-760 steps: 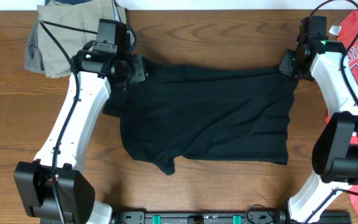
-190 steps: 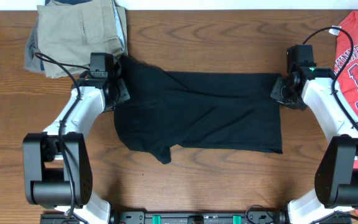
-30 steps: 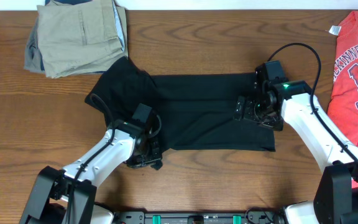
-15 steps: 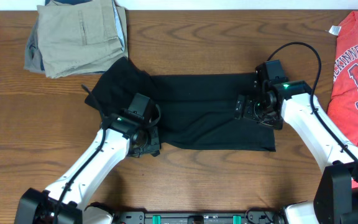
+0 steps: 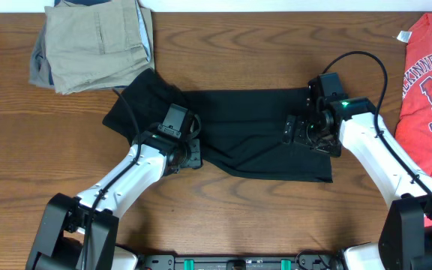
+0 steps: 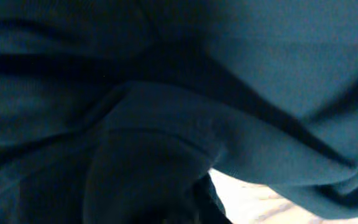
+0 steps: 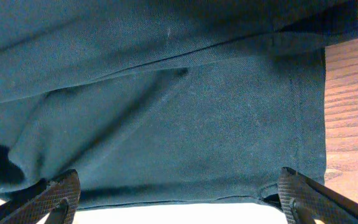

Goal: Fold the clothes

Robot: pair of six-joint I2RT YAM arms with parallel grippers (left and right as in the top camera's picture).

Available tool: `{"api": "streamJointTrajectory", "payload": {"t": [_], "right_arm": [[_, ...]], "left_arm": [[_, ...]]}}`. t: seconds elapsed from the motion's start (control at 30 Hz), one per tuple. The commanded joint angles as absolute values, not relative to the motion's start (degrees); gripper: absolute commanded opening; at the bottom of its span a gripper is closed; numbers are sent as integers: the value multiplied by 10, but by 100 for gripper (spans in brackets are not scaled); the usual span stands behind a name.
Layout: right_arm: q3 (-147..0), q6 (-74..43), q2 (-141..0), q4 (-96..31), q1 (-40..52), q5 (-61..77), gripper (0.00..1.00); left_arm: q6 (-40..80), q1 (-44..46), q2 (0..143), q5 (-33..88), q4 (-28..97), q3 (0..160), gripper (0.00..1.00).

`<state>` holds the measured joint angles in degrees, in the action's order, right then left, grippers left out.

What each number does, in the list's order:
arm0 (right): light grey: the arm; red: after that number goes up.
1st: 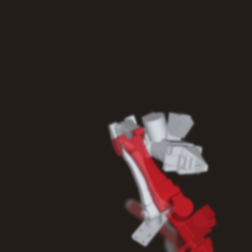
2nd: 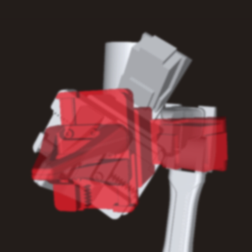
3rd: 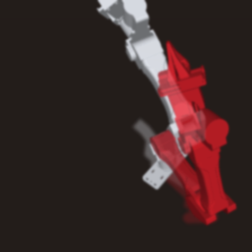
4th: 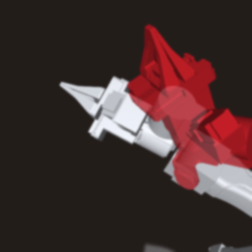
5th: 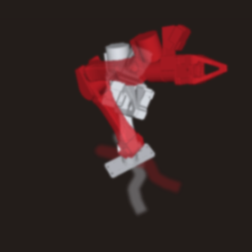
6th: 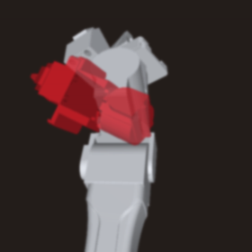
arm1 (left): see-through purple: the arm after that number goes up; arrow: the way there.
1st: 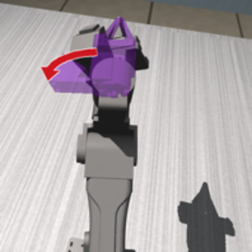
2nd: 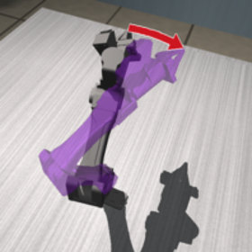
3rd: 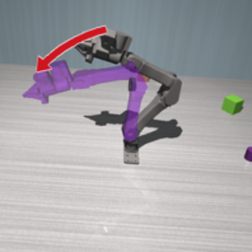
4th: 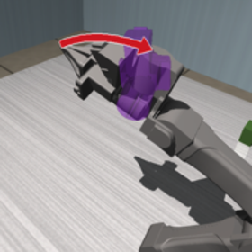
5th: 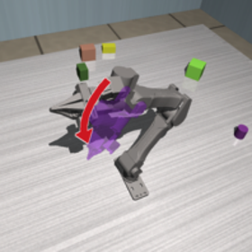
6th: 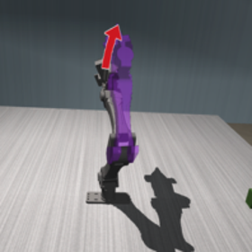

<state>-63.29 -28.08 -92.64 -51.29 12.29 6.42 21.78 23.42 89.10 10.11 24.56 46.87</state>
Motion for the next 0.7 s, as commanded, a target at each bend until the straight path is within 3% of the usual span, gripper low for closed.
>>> {"api": "streamJointTrajectory", "payload": {"t": [0.0, 0.4, 0.67], "right_arm": [[-631, -286, -929, -521, 128, 58, 99], [-631, -283, -929, -516, 128, 58, 99], [-631, -283, -929, -520, 128, 59, 99]], "left_arm": [[203, 236, 885, 93, 273, 483, 6], [212, 236, 839, 94, 555, 618, 6], [180, 236, 859, 94, 483, 646, 7]]}}
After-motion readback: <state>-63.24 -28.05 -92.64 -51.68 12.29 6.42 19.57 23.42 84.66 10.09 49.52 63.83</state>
